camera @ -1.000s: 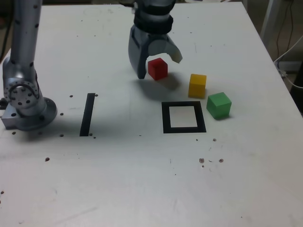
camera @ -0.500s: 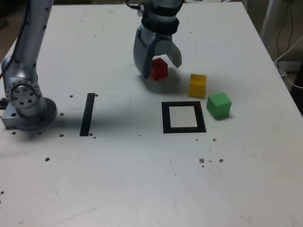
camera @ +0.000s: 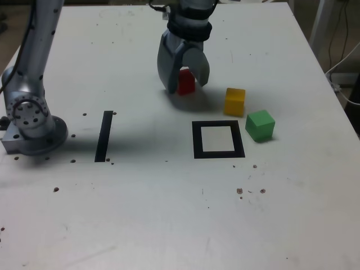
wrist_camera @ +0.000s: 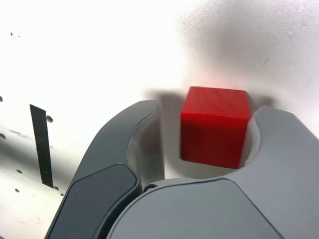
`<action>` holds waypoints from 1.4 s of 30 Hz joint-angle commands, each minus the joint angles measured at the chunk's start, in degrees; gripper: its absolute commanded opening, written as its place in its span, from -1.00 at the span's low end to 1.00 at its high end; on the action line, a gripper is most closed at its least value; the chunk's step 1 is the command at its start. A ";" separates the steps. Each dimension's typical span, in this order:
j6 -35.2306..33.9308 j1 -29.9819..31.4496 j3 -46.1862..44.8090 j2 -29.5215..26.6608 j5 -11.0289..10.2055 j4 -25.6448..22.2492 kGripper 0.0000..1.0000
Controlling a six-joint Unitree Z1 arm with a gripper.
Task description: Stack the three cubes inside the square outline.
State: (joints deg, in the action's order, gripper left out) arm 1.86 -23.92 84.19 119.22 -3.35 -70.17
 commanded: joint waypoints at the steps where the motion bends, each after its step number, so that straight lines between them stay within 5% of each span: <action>1: 0.18 0.12 -0.09 -0.50 0.03 -0.33 -0.60; 21: 0.25 4.83 0.38 -5.05 0.57 -2.64 -0.63; 34: -2.13 17.72 2.32 -7.42 3.92 -4.64 -0.63; 42: -4.71 25.22 6.61 -5.76 3.71 -5.13 -0.63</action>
State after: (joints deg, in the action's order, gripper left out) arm -2.72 0.88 90.34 112.77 0.49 -75.12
